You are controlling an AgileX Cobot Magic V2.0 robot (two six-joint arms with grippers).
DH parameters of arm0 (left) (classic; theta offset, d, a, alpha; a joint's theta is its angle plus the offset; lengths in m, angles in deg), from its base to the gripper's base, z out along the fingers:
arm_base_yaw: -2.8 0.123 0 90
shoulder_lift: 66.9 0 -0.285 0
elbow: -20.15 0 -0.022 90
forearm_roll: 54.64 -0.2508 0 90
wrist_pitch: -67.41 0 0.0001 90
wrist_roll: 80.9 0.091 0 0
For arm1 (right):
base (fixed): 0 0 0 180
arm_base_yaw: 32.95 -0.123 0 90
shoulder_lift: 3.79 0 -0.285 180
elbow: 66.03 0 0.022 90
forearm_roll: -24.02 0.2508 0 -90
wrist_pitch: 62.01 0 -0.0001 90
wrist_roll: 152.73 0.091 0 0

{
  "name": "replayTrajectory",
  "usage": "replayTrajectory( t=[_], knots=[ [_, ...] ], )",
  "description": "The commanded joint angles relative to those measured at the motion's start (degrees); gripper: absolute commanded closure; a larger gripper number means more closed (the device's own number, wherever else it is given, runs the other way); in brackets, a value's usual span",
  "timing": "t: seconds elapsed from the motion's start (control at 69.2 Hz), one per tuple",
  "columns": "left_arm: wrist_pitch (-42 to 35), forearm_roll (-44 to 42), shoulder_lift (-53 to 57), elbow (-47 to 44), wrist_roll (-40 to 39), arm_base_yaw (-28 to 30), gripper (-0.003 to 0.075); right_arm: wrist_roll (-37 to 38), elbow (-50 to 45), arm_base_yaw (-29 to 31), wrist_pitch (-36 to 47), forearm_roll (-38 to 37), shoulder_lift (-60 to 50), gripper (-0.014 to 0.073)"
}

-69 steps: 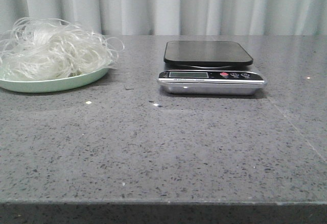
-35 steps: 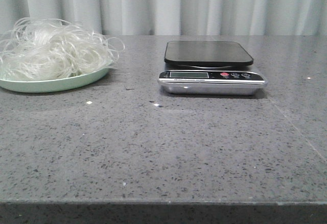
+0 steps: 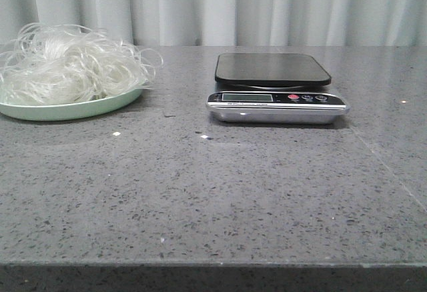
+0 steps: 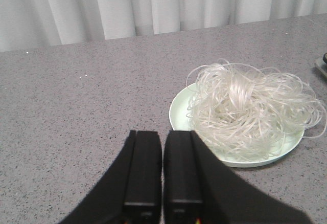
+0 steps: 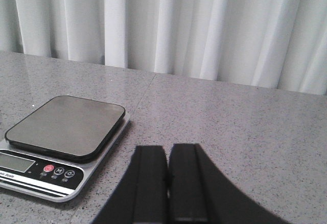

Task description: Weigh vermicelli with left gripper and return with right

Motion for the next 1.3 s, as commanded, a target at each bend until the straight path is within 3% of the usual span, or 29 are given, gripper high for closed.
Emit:
replayTrajectory(
  t=[0.0, 0.318, 0.578, 0.737, 0.81, 1.287],
  knots=[
    [-4.2, 0.3, -0.2, 1.5, -0.5, 0.1, 0.0584, -0.4, 1.5, 0.3, 4.8, 0.3, 0.3, 0.0442],
    [-5.7, 0.3, 8.9, -3.6, -0.5, 1.3, 0.0584, -0.4, 1.5, 0.3, 4.8, 0.3, 0.3, 0.0442],
    [-14.1, -0.8, 22.0, -18.3, -0.5, 4.0, 0.0584, -0.4, 1.5, 0.3, 4.8, 0.3, 0.3, 0.0442],
    [-15.2, -0.8, 26.3, -26.2, -0.5, 4.0, 0.0584, -0.4, 1.5, 0.3, 4.8, 0.3, 0.3, 0.0442],
    [-19.3, -0.8, 26.0, -29.3, -0.5, 4.0, 0.0584, -0.4, 1.5, 0.3, 4.8, 0.3, 0.3, 0.0442],
    [-20.4, -0.6, 26.0, -29.2, -0.5, 4.0, 0.0584, -0.4, 1.5, 0.3, 4.8, 0.3, 0.3, 0.0442]
  ],
)
